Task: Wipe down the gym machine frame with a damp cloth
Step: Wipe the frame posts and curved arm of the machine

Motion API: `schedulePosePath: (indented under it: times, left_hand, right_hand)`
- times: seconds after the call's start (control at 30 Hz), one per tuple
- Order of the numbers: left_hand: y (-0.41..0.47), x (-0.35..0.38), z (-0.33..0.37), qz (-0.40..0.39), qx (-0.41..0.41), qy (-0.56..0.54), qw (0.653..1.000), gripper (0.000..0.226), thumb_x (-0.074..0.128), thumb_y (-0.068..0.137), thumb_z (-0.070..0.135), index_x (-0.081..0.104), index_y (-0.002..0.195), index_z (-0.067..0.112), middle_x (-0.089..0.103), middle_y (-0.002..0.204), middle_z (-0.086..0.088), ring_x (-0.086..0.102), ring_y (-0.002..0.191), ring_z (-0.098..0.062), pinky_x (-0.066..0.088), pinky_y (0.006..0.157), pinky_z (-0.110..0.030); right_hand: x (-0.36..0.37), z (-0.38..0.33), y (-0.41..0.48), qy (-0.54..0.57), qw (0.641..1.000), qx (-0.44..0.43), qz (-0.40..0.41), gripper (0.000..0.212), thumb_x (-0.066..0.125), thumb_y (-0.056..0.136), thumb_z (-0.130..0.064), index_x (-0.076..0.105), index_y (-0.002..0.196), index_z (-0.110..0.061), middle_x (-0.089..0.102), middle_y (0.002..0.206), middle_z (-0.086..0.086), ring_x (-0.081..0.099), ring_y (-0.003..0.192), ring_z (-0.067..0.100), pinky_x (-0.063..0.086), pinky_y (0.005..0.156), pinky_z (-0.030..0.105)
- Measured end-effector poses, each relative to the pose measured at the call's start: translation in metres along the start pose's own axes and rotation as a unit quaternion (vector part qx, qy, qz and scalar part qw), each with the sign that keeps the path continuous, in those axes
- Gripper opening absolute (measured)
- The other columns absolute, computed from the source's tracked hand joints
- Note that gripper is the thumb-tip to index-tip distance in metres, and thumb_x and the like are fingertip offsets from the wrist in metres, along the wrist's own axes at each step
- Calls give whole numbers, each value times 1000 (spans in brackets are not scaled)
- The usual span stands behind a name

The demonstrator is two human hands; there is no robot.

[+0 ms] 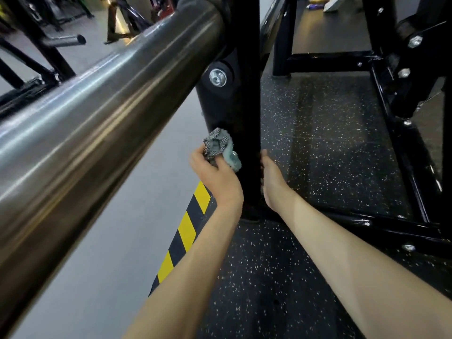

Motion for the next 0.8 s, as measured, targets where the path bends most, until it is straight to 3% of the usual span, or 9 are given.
schedulePosePath:
  times: [0.1, 0.2, 0.23, 0.33, 0.43, 0.5, 0.6, 0.7, 0.8]
  left_hand:
    - [5, -3, -10, -37, -41, 2, 998, 24, 50, 80, 7, 50, 88, 29, 55, 101, -15, 51, 89, -19, 47, 87, -45]
    - [2, 11, 36, -63, 56, -33, 996, 36, 53, 79, -1, 48, 88, 33, 51, 95, -2, 49, 87, -14, 44, 81, -27]
    - [1, 14, 45, -62, 81, -37, 994, 40, 53, 78, -3, 47, 89, 34, 50, 94, 2, 49, 87, -13, 41, 80, -22]
    - [8, 4, 22, -26, 55, -21, 998, 36, 52, 79, -2, 47, 86, 33, 53, 92, -2, 50, 86, -15, 42, 79, -26]
    - [27, -9, -42, -39, -116, -44, 991, 22, 52, 85, 2, 50, 81, 23, 56, 77, -4, 49, 70, -14, 42, 65, -36]
    - [34, -10, -61, -65, -143, -1, 988, 19, 50, 86, 3, 48, 82, 21, 54, 74, 3, 48, 68, -13, 40, 63, -36]
    - [26, -2, -62, -26, -88, 54, 994, 17, 45, 86, 4, 42, 84, 21, 48, 92, -3, 47, 88, -22, 41, 82, -41]
    - [-10, 0, -71, 12, -51, 110, 993, 15, 41, 87, -6, 43, 94, 7, 36, 100, -6, 36, 97, -26, 33, 88, -33]
    - [-41, 3, -96, 22, -35, 146, 988, 18, 42, 85, -14, 46, 102, -12, 34, 101, -11, 31, 95, -19, 28, 87, -22]
  right_hand:
    - [-2, -2, 1, -26, 1000, -7, -4, 55, 23, 105, -44, 48, 139, -9, 57, 134, 6, 52, 125, 22, 41, 95, 26]
    - [-2, -6, 3, -51, 998, -45, 6, 54, 19, 105, -44, 61, 123, -14, 67, 96, -7, 66, 82, 2, 49, 64, 9]
    - [-3, -8, 3, -58, 997, -57, 17, 55, 18, 105, -45, 63, 115, -16, 68, 94, -6, 66, 80, 0, 50, 64, 9]
    - [-4, -6, 6, -74, 995, -56, 31, 65, 18, 102, -54, 52, 136, -10, 59, 132, 8, 55, 124, 19, 42, 101, 25]
    - [-5, -4, 4, -101, 993, -20, 55, 68, 19, 100, -57, 41, 145, -11, 46, 146, 8, 41, 136, 25, 31, 106, 33]
    - [-9, -3, 8, -110, 992, -17, 61, 67, 19, 100, -56, 37, 148, -13, 40, 150, 6, 36, 139, 24, 26, 111, 34]
    - [-10, -3, 12, -99, 992, -33, 64, 63, 19, 102, -53, 37, 147, -13, 41, 150, 6, 36, 139, 23, 26, 111, 31]
    - [-3, 4, 15, -79, 995, -31, 47, 66, 21, 99, -60, 42, 145, -16, 45, 147, 5, 41, 136, 23, 28, 116, 37]
    - [-9, 9, 25, -64, 994, -40, 74, 68, 30, 96, -63, 55, 134, -13, 62, 126, 8, 57, 117, 24, 41, 106, 41]
Point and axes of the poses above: each hand's wrist, its own y-axis towards the middle knuckle, its own x-axis out of the palm, z = x × y, the point moved 7 cm from there along y, towards the middle knuckle
